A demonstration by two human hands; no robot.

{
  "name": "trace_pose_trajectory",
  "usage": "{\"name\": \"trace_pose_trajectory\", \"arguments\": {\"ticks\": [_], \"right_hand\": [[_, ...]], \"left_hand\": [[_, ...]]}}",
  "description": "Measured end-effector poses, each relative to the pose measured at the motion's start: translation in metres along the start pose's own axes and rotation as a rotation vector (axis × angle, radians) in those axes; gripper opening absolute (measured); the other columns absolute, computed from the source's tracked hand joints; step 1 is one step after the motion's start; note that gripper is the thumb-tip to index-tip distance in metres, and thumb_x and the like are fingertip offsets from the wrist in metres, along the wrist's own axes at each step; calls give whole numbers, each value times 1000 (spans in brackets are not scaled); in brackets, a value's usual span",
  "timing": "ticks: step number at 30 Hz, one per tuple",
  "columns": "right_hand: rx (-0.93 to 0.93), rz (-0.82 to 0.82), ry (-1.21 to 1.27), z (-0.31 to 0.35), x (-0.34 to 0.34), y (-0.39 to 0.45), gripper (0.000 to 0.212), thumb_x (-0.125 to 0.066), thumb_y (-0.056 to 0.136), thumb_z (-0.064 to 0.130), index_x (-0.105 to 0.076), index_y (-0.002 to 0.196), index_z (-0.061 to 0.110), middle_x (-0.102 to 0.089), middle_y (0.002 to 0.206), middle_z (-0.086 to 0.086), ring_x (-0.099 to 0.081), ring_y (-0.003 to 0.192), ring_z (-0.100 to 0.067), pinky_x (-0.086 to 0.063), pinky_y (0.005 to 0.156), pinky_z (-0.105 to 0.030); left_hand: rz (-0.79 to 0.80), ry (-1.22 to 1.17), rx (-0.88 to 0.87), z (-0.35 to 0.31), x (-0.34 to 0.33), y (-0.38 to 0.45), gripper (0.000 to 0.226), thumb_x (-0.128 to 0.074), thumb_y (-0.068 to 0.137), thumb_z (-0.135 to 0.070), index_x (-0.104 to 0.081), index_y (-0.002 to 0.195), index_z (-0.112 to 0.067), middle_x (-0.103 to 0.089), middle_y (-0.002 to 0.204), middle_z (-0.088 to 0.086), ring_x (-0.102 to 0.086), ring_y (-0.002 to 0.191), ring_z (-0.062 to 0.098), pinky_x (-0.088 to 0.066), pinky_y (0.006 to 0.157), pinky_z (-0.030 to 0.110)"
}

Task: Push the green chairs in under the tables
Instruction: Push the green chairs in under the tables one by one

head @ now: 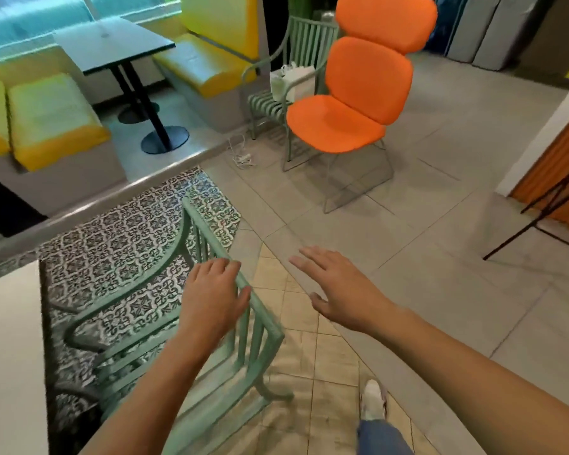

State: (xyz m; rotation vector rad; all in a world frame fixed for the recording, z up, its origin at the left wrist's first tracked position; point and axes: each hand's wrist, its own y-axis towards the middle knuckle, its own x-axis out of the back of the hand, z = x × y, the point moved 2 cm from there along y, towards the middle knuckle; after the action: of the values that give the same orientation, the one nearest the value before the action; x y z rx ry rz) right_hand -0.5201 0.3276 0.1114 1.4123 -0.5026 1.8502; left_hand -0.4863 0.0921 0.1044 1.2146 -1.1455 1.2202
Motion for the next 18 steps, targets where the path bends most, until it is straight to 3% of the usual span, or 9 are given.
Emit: {"name": "trace_pose_trajectory", "arguments": {"ticks": [4,9,12,15,18], "right_hand": [[168,23,-3,-57,-19,89,73,-63,81,10,-35,147,23,-35,153,-6,-30,141,-25,-9,112,-31],[453,147,-32,-100,-38,205,77,-72,70,9,-43,140,20,-46,145,-10,-44,132,-30,-27,111,-41],[620,205,20,-89,-53,272,85,-77,64,10,-40,139,21,-49,142,-11,-48,128,-32,-30,107,-42],[820,306,50,-62,-73,329,84,-76,66,11,-40,142,20,-47,144,-11,-44,132,-32,-36,109,-48],[962,361,74,-39,-93,374,81,-71,75,13,-35,147,22,-38,151,-9,-34,139,-28,-28,115,-46]], "left_hand": [[-11,45,202,15,-27,65,55,-44,91,-54,-50,135,-22,-56,133,1,-50,125,22,-37,109,42],[28,4,524,26,-49,110,48,-54,87,-52,-61,122,-19,-64,116,4,-56,111,25,-42,102,45],[58,-16,709,33,-58,118,42,-64,80,-48,-66,110,-19,-68,102,6,-61,100,30,-45,94,49],[111,-11,917,48,-67,120,42,-64,79,-51,-66,109,-21,-67,103,4,-61,101,29,-44,97,51],[99,3,1057,67,-75,124,42,-66,79,-53,-67,107,-22,-67,104,2,-61,103,27,-40,102,53]]}}
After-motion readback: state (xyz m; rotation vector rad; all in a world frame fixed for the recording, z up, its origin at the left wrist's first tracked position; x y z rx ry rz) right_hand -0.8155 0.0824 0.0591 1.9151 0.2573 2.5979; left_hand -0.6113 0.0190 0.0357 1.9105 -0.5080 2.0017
